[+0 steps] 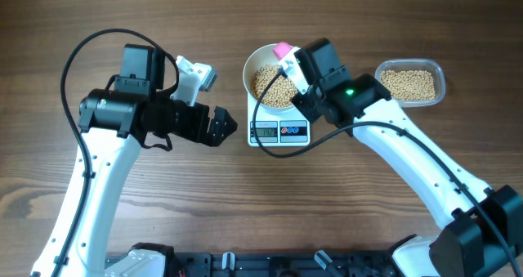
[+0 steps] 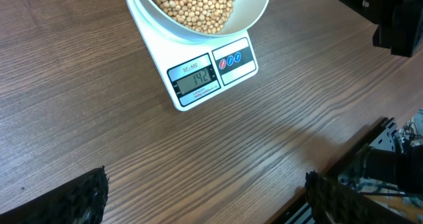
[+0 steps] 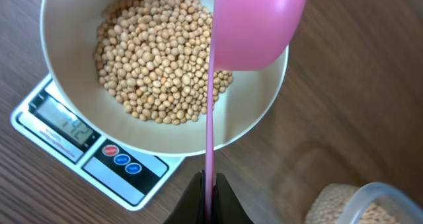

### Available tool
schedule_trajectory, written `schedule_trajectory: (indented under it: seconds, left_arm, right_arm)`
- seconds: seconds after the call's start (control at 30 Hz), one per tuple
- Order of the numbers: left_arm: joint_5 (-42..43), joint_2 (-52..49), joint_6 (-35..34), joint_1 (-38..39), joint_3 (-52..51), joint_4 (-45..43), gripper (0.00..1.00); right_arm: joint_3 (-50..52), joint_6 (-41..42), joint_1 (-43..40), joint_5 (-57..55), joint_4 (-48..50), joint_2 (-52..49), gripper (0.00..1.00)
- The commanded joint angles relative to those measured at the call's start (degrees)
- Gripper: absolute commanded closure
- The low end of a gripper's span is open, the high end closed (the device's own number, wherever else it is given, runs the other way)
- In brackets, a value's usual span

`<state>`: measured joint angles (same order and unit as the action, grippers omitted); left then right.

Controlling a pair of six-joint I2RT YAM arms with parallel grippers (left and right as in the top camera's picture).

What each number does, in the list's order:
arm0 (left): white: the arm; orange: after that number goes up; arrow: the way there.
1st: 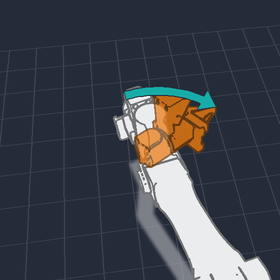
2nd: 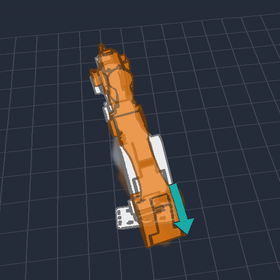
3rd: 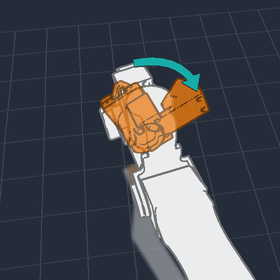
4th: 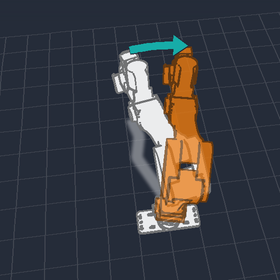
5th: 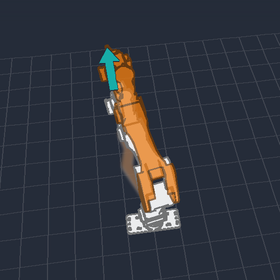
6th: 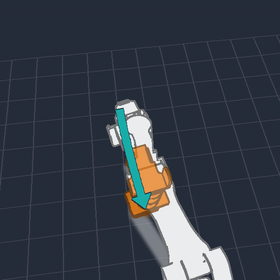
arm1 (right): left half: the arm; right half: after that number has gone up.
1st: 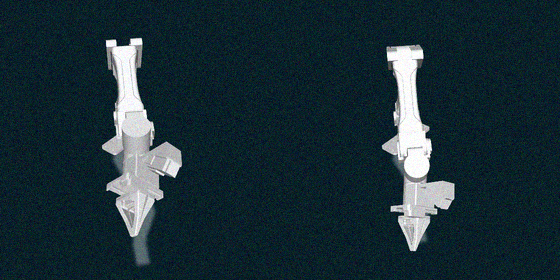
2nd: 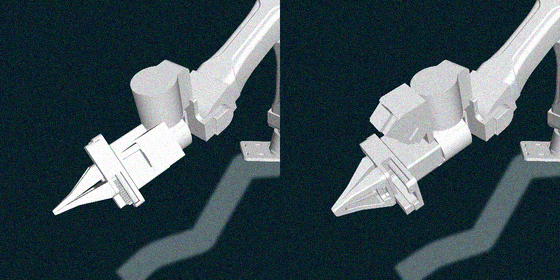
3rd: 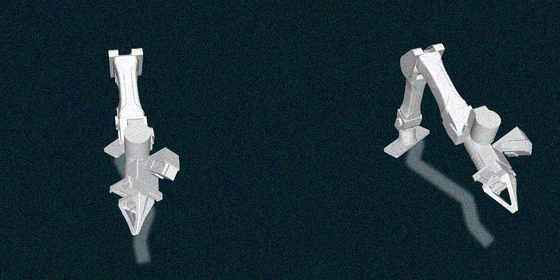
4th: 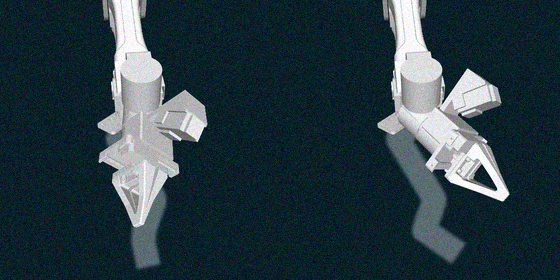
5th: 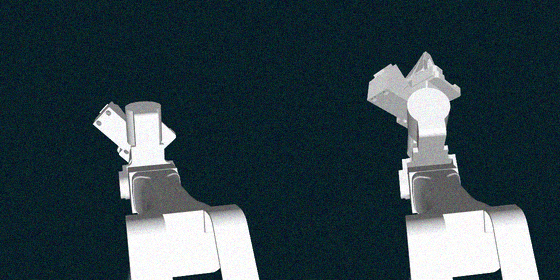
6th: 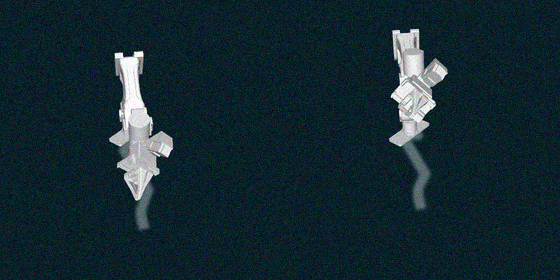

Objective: Scoop item into bowl and weigh 150g on scale
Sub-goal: 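Move the empty scoop back to the soybean tub, then scoop soybeans again from the tub with the right gripper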

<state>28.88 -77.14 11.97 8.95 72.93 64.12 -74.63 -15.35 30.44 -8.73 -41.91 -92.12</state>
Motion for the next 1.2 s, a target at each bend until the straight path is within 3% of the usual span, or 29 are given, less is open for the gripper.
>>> schedule_trajectory:
  seconds: [0.0,0.2,0.37,0.5,0.87,1.17]
  left_arm:
    - [1.1,1.0,1.2,0.3,0.3,0.0,0.00]
    - [1.1,1.0,1.2,0.3,0.3,0.0,0.00]
    - [1.1,1.0,1.2,0.3,0.3,0.0,0.00]
    - [1.1,1.0,1.2,0.3,0.3,0.0,0.00]
    - [1.1,1.0,1.2,0.3,0.3,0.0,0.00]
    - [1.1,1.0,1.2,0.3,0.3,0.0,0.00]
  right_arm:
    - [-2.0,8.2,-3.3,8.9,0.3,2.0,0.96]
    - [-3.1,14.6,-14.6,22.9,0.2,6.7,0.96]
    - [-3.1,15.0,-25.9,18.8,-5.5,10.0,0.96]
    - [-2.3,10.5,-32.5,13.9,-13.4,9.2,0.96]
    - [-1.2,10.8,-39.0,13.6,-18.1,0.5,0.96]
    - [-1.2,9.1,-39.5,7.2,-18.6,-6.0,0.96]
